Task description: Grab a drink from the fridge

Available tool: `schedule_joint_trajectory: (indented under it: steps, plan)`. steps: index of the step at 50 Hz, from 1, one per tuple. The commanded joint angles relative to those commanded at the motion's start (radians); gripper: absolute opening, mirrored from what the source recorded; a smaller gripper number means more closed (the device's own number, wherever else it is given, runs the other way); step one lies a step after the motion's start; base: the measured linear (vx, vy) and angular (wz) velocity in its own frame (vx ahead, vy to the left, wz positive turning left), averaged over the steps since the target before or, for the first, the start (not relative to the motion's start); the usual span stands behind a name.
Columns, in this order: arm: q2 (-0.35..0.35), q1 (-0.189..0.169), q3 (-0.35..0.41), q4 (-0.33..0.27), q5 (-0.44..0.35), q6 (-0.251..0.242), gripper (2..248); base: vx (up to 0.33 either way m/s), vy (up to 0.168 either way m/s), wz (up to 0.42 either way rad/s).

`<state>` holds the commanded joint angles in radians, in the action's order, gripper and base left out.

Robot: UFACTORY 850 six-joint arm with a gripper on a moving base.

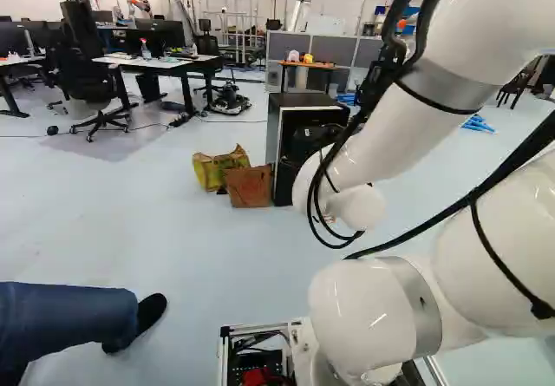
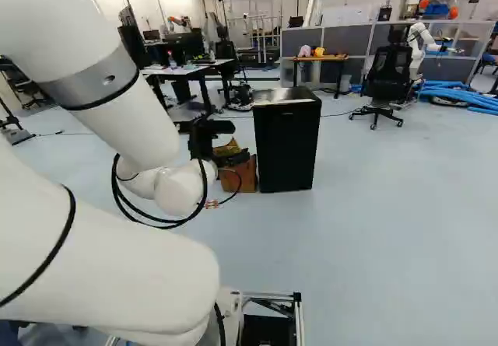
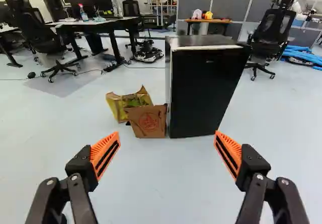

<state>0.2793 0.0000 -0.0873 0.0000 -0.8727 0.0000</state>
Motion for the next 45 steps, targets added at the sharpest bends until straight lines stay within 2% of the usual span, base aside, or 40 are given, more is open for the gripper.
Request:
schedule_joint_trajectory:
  steps: [20,45]
  plan:
    - [0.000,0.000,0.000,0.000,0.000,0.000,247,0.139,-0.018,0.007]
    - [0.000,0.000,0.000,0.000,0.000,0.000,247,0.155,-0.050,0.005]
